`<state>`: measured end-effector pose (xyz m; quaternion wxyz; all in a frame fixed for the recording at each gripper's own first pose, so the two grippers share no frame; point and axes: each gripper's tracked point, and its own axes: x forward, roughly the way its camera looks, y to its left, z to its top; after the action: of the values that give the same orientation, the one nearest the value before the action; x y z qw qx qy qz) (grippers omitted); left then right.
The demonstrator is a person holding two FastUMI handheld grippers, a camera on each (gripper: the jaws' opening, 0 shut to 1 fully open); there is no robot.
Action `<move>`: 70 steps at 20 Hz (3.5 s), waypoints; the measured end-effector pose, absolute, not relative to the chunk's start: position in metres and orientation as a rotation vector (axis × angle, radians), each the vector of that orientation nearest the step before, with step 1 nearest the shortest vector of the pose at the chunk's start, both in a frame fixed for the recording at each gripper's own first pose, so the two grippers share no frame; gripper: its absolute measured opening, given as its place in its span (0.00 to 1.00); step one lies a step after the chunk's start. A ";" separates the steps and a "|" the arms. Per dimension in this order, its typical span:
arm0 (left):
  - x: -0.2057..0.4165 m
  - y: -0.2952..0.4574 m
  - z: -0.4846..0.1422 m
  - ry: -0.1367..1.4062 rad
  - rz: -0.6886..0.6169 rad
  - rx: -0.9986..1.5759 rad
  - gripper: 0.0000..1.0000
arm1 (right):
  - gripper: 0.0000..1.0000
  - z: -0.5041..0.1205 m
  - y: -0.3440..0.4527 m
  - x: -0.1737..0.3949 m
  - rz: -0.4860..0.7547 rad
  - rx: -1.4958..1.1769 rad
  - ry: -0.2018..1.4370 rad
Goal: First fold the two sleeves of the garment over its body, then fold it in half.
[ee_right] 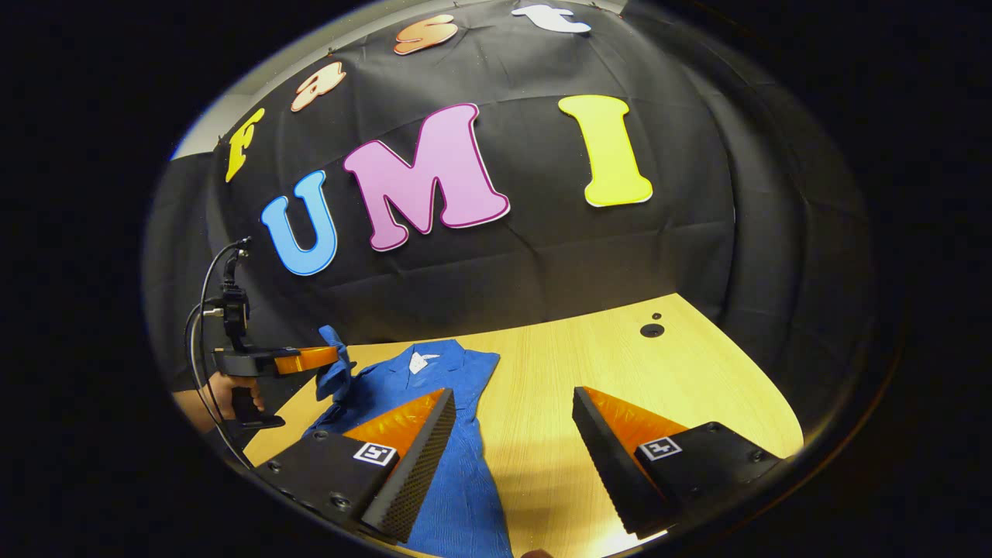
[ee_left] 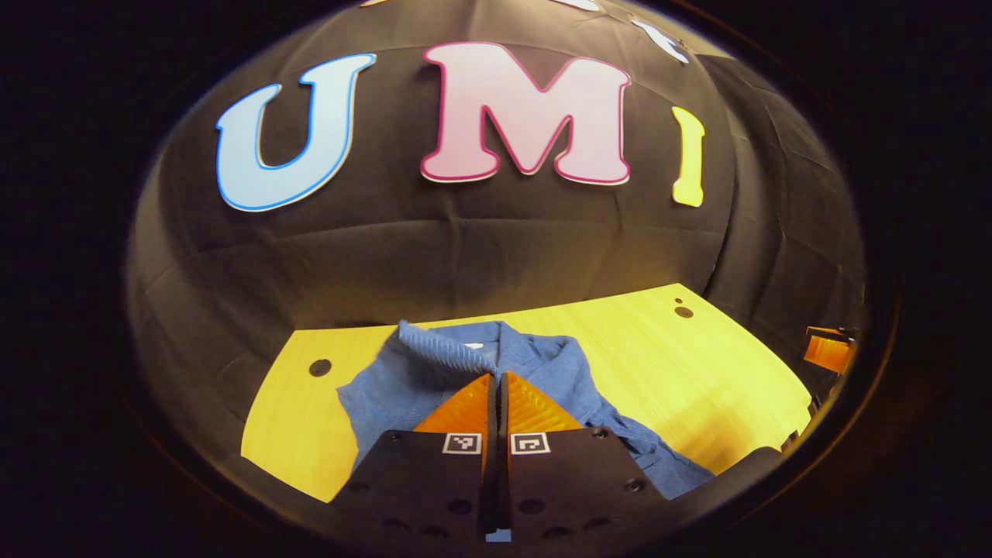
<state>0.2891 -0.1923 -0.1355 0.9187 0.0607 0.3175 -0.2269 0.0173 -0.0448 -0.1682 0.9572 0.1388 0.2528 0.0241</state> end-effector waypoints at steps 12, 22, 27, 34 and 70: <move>0.250 -0.240 -0.139 0.642 -0.617 0.114 0.82 | 0.97 -0.204 -0.031 0.002 0.112 0.301 0.624; 0.170 -0.098 -0.164 0.741 -0.428 0.097 0.82 | 0.97 -0.238 0.011 -0.035 0.158 0.284 0.759; 0.133 -0.048 -0.190 0.822 -0.367 0.101 0.82 | 0.97 -0.266 0.024 -0.072 0.183 0.217 0.860; 0.056 0.008 -0.243 0.989 -0.293 0.114 0.82 | 0.98 -0.319 0.040 -0.138 0.242 0.091 1.050; 0.135 -0.009 -0.192 0.856 -0.253 -0.126 0.00 | 0.06 -0.239 0.065 0.004 0.269 0.292 0.829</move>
<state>0.1348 -0.0087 -0.1916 0.9001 -0.0608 0.4137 -0.1222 0.0036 0.0647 -0.2386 0.8963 0.1409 0.3999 0.1300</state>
